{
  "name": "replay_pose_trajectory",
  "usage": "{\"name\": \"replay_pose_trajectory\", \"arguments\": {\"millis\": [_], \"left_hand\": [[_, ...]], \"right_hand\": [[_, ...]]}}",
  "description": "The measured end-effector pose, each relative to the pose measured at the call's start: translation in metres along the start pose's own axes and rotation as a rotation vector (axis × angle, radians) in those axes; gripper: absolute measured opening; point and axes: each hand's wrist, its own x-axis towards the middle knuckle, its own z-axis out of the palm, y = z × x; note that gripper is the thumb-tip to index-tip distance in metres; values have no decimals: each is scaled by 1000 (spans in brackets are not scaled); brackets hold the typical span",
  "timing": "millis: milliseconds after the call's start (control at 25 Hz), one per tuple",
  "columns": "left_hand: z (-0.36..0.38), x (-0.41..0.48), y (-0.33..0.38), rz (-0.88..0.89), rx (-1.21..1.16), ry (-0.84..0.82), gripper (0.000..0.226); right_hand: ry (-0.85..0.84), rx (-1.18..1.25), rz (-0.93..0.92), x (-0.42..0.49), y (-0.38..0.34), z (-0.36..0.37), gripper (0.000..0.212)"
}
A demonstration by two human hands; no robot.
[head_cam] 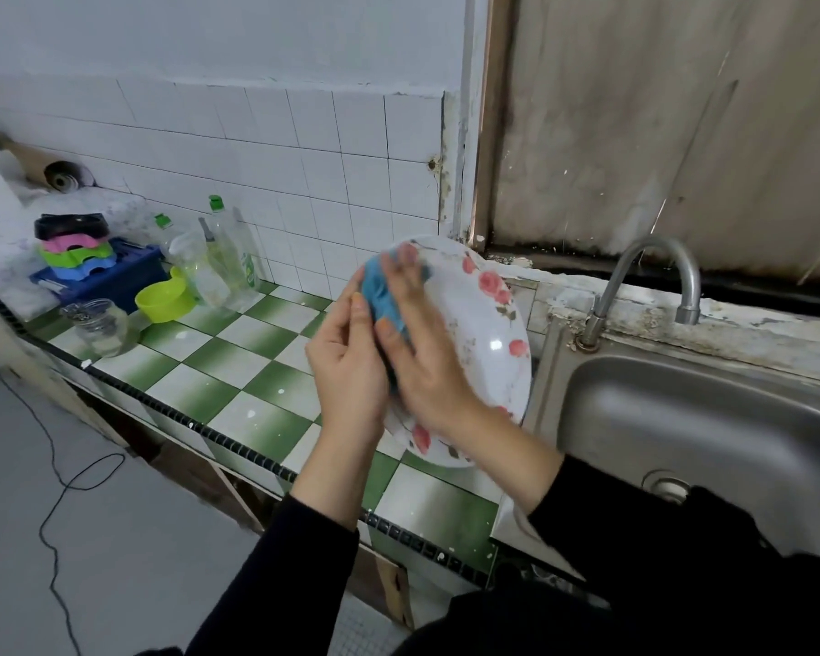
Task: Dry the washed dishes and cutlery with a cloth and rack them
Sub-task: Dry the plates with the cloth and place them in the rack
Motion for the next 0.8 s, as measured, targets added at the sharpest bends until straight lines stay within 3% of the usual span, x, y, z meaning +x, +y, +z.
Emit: {"name": "replay_pose_trajectory", "arguments": {"millis": [120,200,400,520,600,720,800], "left_hand": [[-26,17,8,71,-21,67,28],[-41,24,14,87,-45,78,28],[-40,9,18,28,6,-48,27],[-33,-2,19,21,-8,-154,27],[-30,-7,21,11,-8,-193,27],[-29,-10,23,4,1,-210,27],[-31,-7,23,-26,-38,-179,26]], "right_hand": [[-195,-73,-11,-48,-1,9,52],[-205,-272,-22,-65,14,-1,49],[62,-682,150,-37,52,-44,54],[228,-653,130,-10,39,-48,54],[248,-530,83,-6,19,-34,54],[78,-355,15,-31,-5,-9,54],[-96,-419,-84,-62,-5,-7,52]]}}
